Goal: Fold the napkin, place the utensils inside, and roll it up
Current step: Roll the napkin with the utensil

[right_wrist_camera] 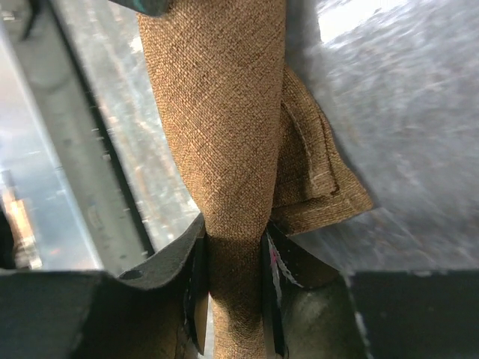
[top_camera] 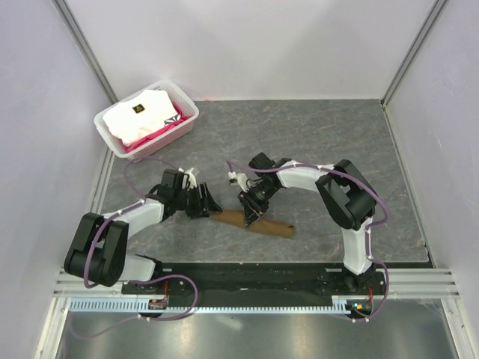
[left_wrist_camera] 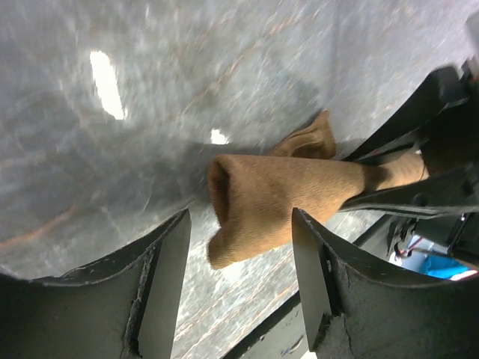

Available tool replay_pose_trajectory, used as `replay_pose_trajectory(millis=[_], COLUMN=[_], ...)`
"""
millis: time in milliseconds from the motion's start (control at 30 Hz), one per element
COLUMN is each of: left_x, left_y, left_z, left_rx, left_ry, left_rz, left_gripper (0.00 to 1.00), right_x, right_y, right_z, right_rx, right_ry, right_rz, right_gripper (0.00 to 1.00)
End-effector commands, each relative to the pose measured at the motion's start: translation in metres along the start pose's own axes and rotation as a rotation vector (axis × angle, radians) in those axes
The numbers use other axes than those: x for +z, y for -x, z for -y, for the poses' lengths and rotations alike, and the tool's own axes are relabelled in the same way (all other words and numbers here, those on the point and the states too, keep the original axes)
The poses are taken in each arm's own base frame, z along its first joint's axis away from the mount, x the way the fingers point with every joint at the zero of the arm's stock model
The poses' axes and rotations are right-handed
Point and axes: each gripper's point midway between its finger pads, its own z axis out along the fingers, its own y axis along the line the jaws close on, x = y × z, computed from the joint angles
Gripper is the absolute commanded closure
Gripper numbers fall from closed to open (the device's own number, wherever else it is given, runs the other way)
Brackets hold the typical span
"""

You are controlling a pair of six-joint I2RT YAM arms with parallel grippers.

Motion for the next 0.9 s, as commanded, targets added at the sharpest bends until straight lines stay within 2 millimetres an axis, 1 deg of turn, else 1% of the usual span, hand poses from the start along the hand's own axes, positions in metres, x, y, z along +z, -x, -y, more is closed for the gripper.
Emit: replay_pose_trajectory(millis=[0, 67, 133, 233, 333, 367, 400, 433, 500, 533, 567, 600, 633, 667, 700, 733, 767, 800, 833, 867], left_x=[-0.001, 0.0, 0.003, 0.008, 0.011, 0.012, 0.013, 0.014, 0.015, 0.015, 0.016, 0.016, 0.016, 0.017, 0.017, 0.017, 0.018, 0.018, 0.019, 0.019], left_y=[0.004, 0.004, -0.001, -0.006, -0.011, -0.013, -0.014, -0.015, -0.013, -0.015, -0.012, -0.01, -0.013, -0.009, -0.009, -0.008, -0.008, -0.007, -0.007, -0.004], left_z=[0.013, 0.018, 0.016, 0.015, 0.015, 0.014, 0.013, 0.011, 0.01, 0.008, 0.009, 0.008, 0.006, 0.007, 0.005, 0.004, 0.003, 0.003, 0.004, 0.005], left_rx=[0.017, 0.015, 0.005, 0.0, -0.003, -0.006, -0.008, -0.013, -0.018, -0.027, -0.03, -0.032, -0.041, -0.042, -0.043, -0.047, -0.059, -0.059, -0.06, -0.06], left_ry=[-0.093, -0.126, -0.133, -0.148, -0.164, -0.164, -0.161, -0.155, -0.142, -0.131, -0.126, -0.116, -0.103, -0.098, -0.086, -0.077, -0.064, -0.063, -0.064, -0.066], left_rz=[0.055, 0.059, 0.039, 0.012, -0.01, -0.017, -0.022, -0.029, -0.028, -0.037, -0.036, -0.035, -0.049, -0.05, -0.054, -0.057, -0.07, -0.076, -0.083, -0.081], left_gripper=[0.38, 0.4, 0.4, 0.46, 0.59, 0.71, 0.78, 0.9, 0.98, 0.98, 0.98, 0.98, 0.98, 0.98, 0.98, 0.98, 0.98, 0.98, 0.98, 0.98], right_x=[0.01, 0.014, 0.015, 0.018, 0.02, 0.019, 0.018, 0.016, 0.011, 0.003, -0.001, -0.006, -0.02, -0.027, -0.034, -0.05, -0.057, -0.057, -0.066, -0.063], right_y=[-0.014, -0.015, -0.016, -0.018, -0.018, -0.016, -0.015, -0.013, -0.005, 0.003, 0.007, 0.012, 0.024, 0.03, 0.036, 0.048, 0.049, 0.052, 0.058, 0.055], right_z=[-0.009, -0.007, -0.007, -0.003, 0.001, 0.002, 0.004, 0.007, 0.011, 0.01, 0.017, 0.019, 0.015, 0.024, 0.024, 0.016, 0.026, 0.017, 0.01, 0.009], right_rx=[0.072, 0.082, 0.092, 0.105, 0.115, 0.113, 0.111, 0.102, 0.082, 0.065, 0.05, 0.036, 0.004, -0.002, -0.022, -0.063, -0.082, -0.127, -0.172, -0.203], right_ry=[0.146, 0.165, 0.184, 0.192, 0.187, 0.182, 0.17, 0.141, 0.089, 0.052, -0.01, -0.051, -0.093, -0.178, -0.22, -0.268, -0.365, -0.399, -0.454, -0.497], right_rz=[-0.043, -0.049, -0.058, -0.066, -0.065, -0.062, -0.06, -0.056, -0.034, -0.008, 0.008, 0.027, 0.075, 0.106, 0.133, 0.187, 0.207, 0.213, 0.24, 0.236], right_gripper=[0.65, 0.65, 0.65, 0.65, 0.64, 0.62, 0.61, 0.57, 0.48, 0.4, 0.36, 0.32, 0.26, 0.25, 0.23, 0.2, 0.18, 0.16, 0.13, 0.13])
